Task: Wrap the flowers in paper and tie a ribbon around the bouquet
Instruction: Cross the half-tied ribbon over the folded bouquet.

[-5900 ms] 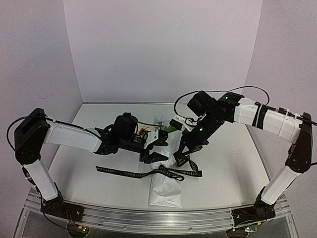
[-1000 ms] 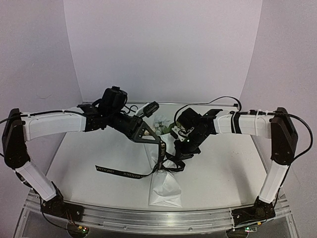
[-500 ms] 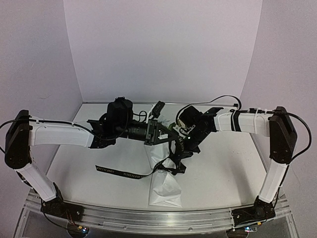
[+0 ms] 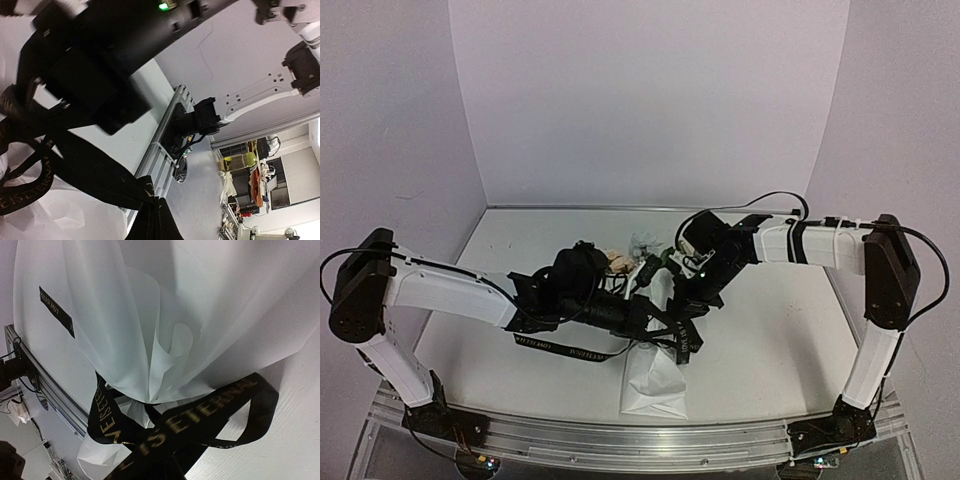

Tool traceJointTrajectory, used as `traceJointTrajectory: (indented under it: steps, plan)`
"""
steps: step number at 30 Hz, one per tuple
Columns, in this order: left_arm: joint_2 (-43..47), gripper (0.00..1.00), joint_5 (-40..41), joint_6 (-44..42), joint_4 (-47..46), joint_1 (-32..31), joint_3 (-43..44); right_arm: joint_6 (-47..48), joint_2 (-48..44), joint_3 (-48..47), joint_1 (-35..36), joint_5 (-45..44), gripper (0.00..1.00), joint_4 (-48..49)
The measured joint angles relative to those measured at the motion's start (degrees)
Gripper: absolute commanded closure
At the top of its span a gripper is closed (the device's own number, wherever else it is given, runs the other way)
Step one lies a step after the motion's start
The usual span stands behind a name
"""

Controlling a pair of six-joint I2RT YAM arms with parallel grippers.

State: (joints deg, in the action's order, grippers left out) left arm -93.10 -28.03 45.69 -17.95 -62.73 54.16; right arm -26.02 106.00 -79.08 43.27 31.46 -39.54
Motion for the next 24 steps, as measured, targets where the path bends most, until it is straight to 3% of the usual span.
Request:
traceJointTrajectory:
  steps: [10,24]
  plan:
    - [-1.17,1.0,5.08,-7.46,7.91,-2.09,1.04,0.2,-0.11,-0.11,0.0,1.72,1.0,-2.98]
    - [3.7,1.0,19.63,-3.19,10.96,-2.7,-7.05,3.84,-6.03,-0.67,1.94,0.11,1.0,-12.0]
